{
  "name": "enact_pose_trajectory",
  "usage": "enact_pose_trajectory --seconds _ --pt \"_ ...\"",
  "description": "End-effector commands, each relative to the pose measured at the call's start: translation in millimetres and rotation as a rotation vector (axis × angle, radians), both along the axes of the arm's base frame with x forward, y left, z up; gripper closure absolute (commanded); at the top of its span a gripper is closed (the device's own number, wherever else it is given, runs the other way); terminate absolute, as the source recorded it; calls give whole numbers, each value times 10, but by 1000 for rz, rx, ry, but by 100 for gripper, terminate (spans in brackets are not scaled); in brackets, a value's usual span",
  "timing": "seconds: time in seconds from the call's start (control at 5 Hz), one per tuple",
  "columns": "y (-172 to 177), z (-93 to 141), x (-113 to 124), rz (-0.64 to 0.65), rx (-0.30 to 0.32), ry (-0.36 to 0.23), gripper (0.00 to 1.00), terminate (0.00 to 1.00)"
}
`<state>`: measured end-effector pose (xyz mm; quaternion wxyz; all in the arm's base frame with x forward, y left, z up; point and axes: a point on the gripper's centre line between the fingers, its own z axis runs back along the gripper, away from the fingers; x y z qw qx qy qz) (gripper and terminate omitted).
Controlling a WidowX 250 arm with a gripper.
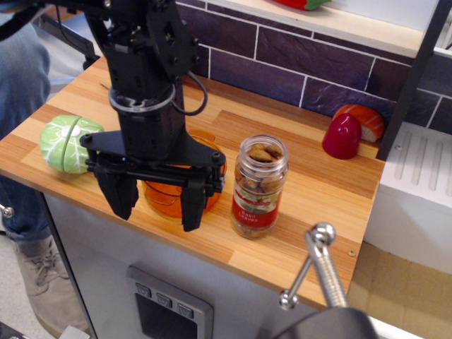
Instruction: Pour almonds in pot
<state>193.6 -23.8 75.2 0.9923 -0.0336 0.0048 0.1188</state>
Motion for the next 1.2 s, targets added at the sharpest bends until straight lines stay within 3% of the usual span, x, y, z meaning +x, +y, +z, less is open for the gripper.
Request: enact_pose_trajectory --seconds 0.0,0.2,0.4,0.6,0.8,1.0 --pt "0 0 0 0 0 0 0 0" --pt "-145 171 96 -240 58 -2 0 0" --pt "-309 339 144 -370 144 -34 0 0" --pt "-492 434 264 -591 212 17 0 0" --pt "-728 493 397 -859 383 140 0 0" --pt "-884 470 473 -1029 474 245 0 0"
